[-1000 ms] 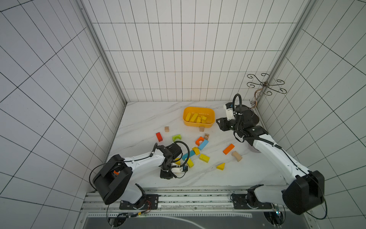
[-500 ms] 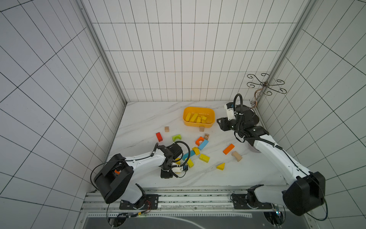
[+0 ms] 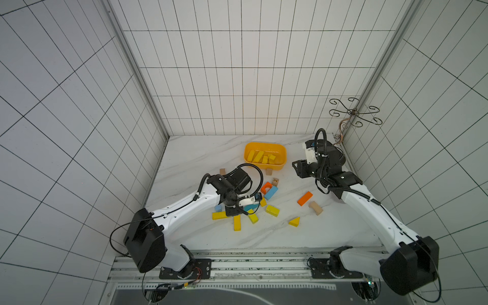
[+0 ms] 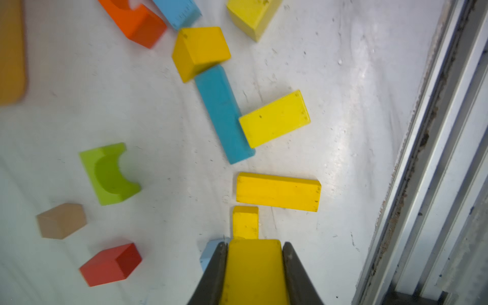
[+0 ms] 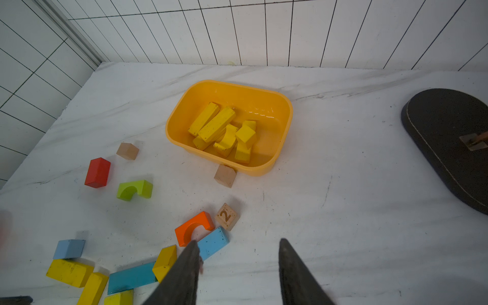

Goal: Pick out the yellow building blocks
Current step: Pick up the building block from the center of the board, then place the building block in the storage box.

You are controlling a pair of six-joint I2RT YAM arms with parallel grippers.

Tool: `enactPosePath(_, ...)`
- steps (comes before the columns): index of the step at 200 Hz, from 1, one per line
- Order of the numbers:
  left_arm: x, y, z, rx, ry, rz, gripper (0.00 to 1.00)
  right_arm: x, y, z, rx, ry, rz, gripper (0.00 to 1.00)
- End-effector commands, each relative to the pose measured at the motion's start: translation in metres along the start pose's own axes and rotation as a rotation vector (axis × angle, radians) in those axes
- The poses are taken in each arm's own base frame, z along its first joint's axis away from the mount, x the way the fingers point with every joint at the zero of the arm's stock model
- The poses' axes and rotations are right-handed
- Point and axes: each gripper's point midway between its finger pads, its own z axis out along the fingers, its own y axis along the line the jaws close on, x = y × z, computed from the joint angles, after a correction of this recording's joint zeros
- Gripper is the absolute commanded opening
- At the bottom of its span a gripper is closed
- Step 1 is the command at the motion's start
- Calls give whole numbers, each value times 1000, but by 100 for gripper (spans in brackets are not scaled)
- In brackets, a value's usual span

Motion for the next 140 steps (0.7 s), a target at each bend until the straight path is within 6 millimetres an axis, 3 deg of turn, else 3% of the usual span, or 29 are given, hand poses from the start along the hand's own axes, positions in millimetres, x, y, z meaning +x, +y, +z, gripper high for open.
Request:
enactPosePath(1, -25, 33, -4, -62, -29, -49, 9, 32, -4, -2, -3, 69, 35, 49)
enactPosePath(43, -80, 116, -4, -132, -140, -156, 9, 47, 6, -11, -62, 80, 77, 49)
enactPosePath(67, -101, 167, 3, -188, -184, -226, 9, 56, 6, -13, -66, 90, 92, 49)
enactPosePath(112, -115, 248, 20, -296, -244, -339, 9, 79, 22, -12, -132, 133, 108, 49)
enactPosePath(140, -115, 283, 39, -379, -278, -409, 9, 95, 43, -8, -170, 177, 75, 49)
